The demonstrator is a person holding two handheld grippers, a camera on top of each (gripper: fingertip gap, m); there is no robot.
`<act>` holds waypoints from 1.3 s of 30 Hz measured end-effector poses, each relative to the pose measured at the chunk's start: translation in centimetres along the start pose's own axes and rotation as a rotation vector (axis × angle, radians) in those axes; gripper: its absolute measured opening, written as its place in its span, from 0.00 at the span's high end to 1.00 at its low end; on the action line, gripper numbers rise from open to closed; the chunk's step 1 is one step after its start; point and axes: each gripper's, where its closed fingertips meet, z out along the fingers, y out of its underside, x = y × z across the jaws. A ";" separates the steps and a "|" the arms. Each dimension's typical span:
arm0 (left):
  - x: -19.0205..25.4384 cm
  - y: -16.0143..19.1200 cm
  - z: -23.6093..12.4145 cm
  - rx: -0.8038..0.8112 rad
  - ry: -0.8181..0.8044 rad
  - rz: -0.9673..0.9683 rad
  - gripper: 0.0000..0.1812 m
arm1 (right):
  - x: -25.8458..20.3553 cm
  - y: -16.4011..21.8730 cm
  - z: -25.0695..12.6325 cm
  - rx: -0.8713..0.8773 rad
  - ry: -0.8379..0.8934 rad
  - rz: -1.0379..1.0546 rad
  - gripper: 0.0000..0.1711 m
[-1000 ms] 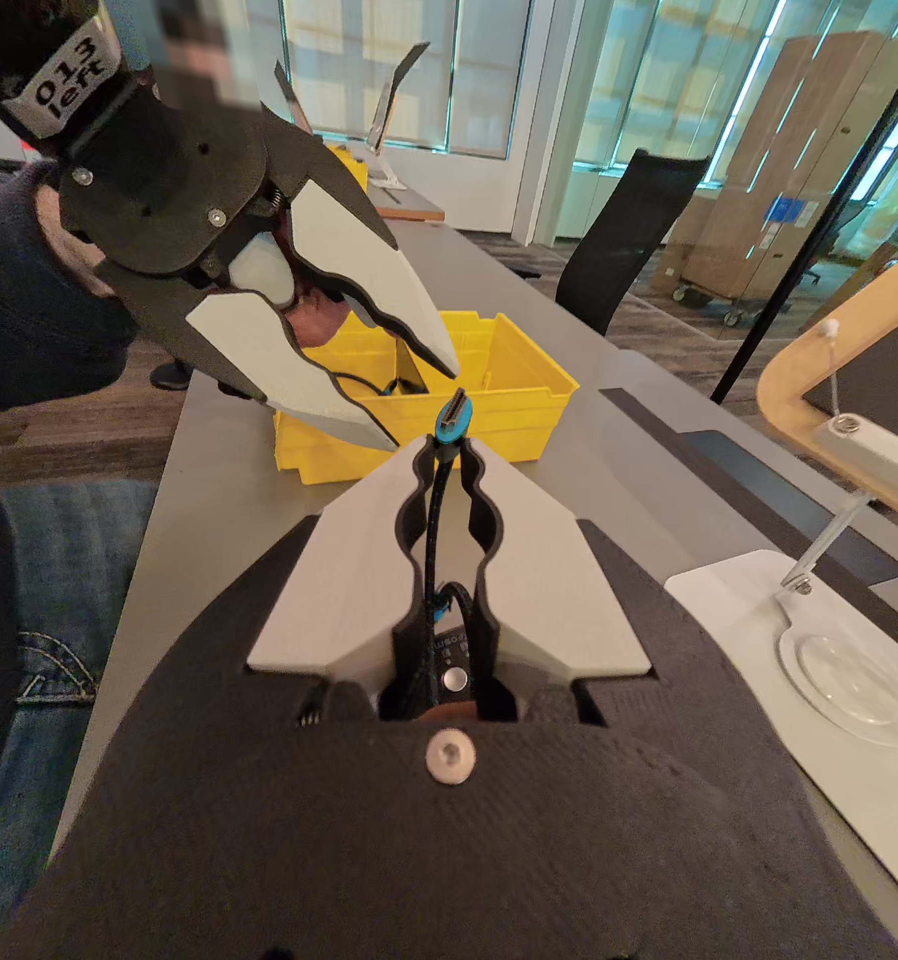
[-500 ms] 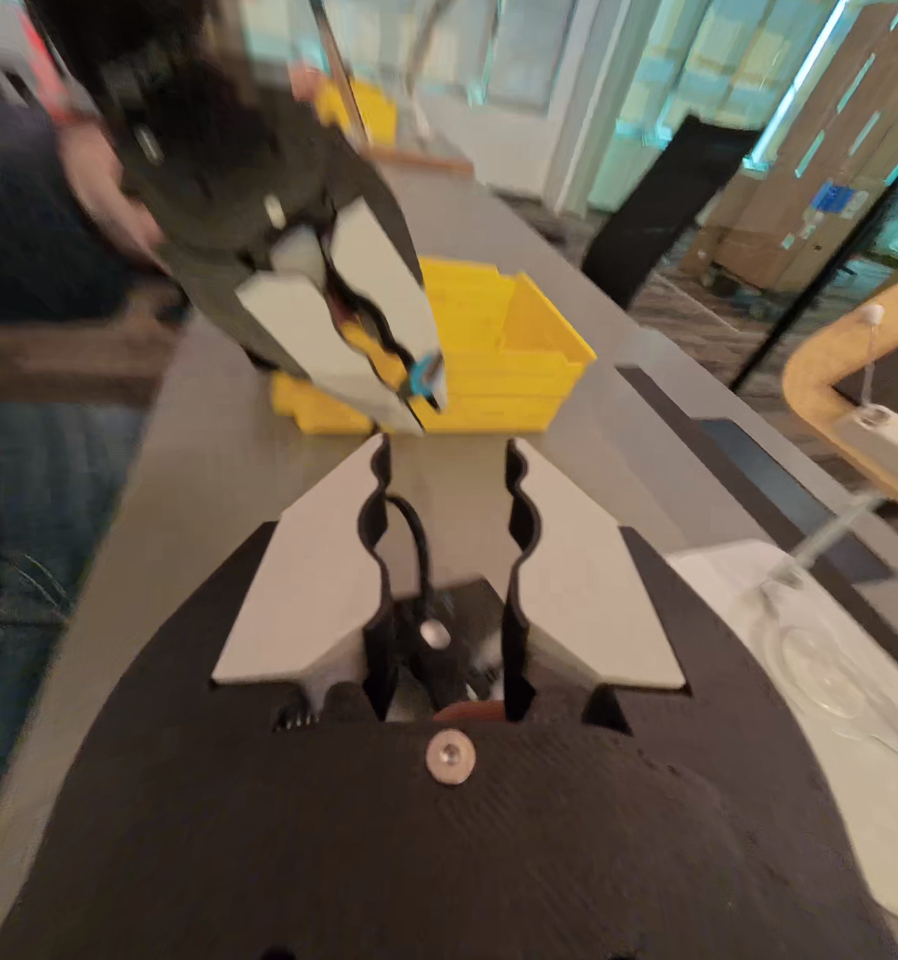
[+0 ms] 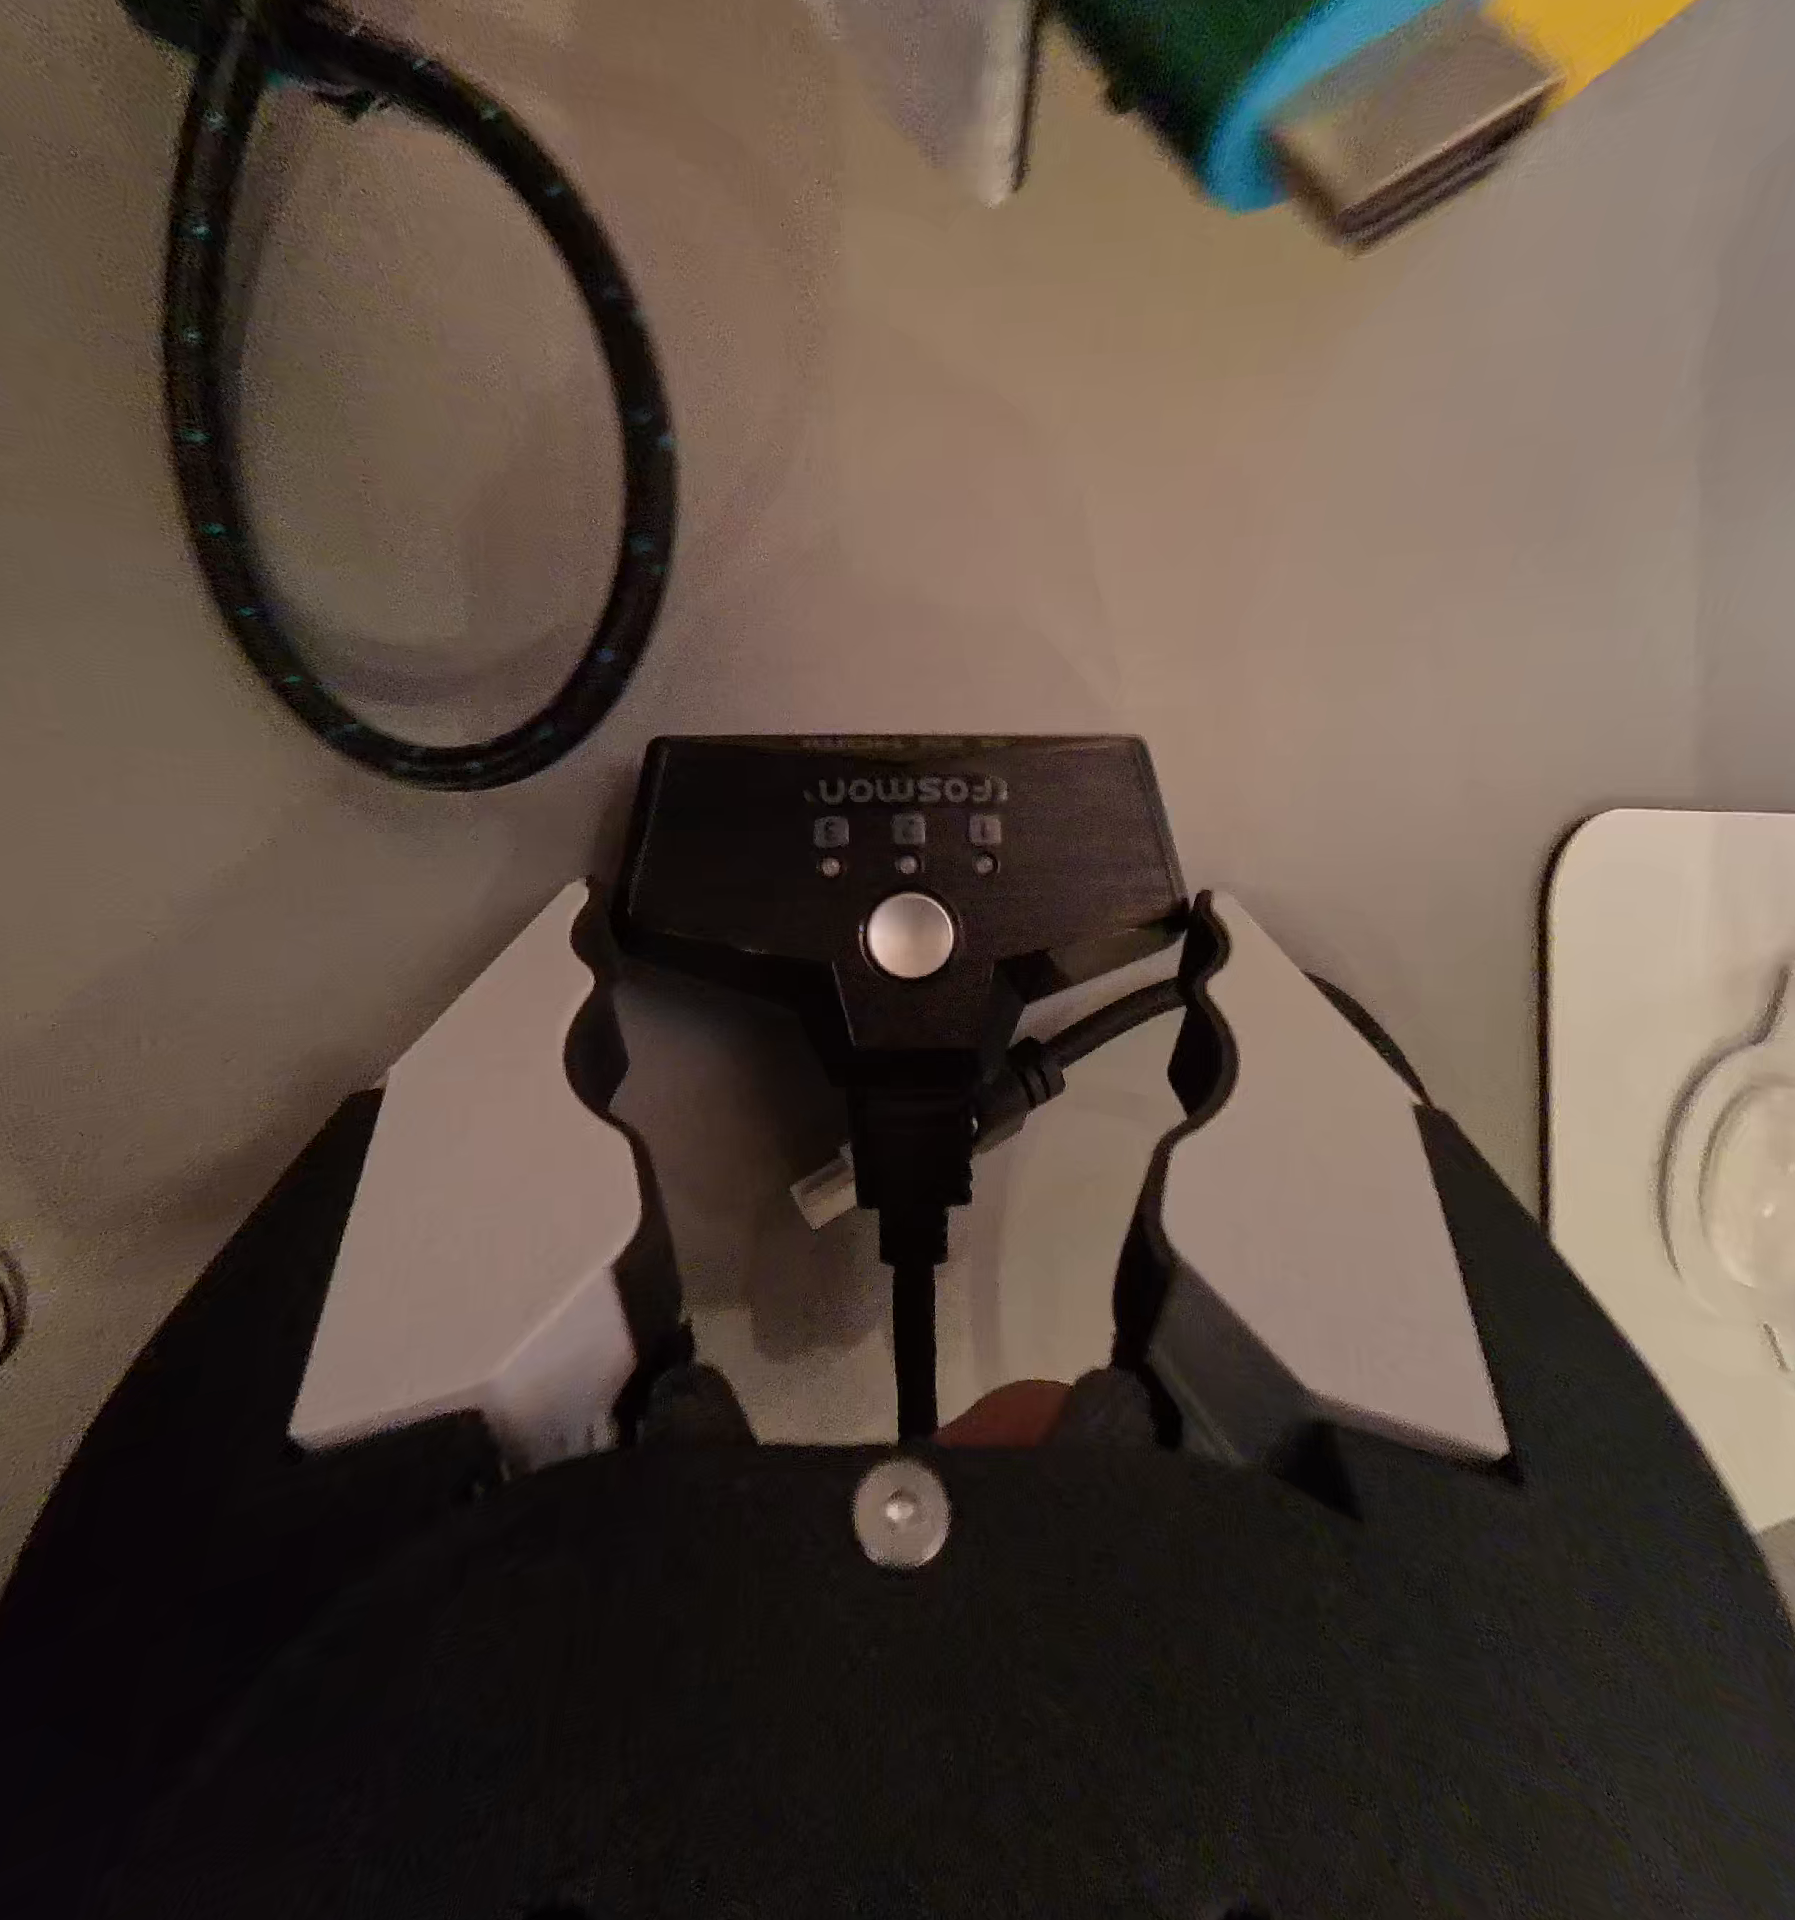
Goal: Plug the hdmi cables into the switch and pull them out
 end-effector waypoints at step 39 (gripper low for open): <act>1.3 -0.7 1.3 0.052 0.039 0.026 0.95 | -1.0 1.3 -4.7 0.450 -0.185 0.086 0.38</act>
